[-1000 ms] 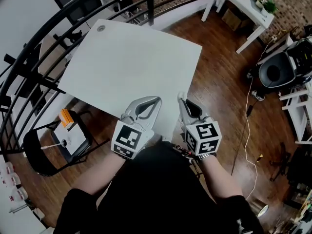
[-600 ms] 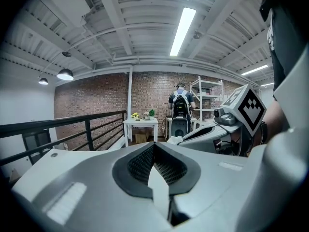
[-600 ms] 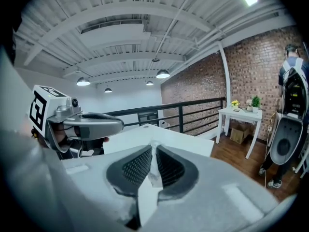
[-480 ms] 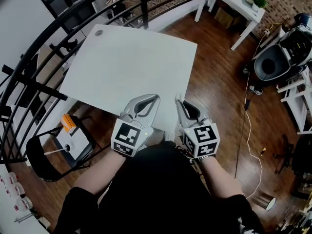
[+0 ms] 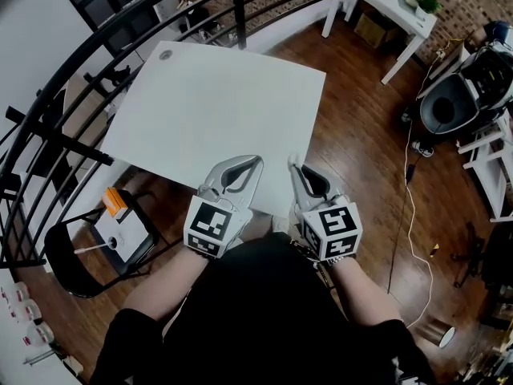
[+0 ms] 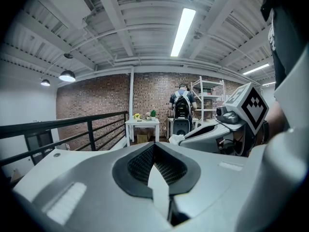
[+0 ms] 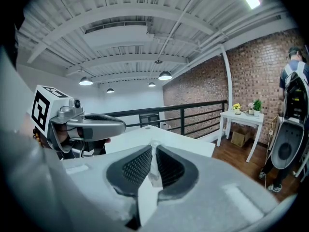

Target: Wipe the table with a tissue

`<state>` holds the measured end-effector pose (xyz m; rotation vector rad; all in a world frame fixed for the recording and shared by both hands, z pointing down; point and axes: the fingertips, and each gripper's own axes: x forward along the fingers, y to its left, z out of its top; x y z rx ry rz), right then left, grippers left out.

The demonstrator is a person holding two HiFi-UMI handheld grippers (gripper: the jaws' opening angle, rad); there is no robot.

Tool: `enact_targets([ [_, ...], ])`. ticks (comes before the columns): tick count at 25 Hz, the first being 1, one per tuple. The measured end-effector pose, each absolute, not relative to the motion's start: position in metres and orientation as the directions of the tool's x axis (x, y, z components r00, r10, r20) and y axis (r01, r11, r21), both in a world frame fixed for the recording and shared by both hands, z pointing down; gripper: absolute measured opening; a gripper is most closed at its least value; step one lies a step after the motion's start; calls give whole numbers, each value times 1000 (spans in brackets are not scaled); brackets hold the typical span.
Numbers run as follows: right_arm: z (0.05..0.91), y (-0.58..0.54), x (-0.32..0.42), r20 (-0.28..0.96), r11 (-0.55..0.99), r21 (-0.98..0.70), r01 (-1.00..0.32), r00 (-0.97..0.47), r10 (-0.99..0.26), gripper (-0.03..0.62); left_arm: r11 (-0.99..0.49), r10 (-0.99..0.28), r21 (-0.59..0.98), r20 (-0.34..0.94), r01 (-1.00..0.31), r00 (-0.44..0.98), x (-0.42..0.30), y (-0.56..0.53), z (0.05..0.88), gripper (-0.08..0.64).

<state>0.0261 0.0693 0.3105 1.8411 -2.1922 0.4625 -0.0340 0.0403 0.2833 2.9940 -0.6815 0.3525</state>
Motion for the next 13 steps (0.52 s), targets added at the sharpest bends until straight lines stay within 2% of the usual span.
enact_targets([
  [13,311,69,28,383,153,-81,-985,-172,-908,17,-903,-418,3,235,-430,878,-32,40,285,15],
])
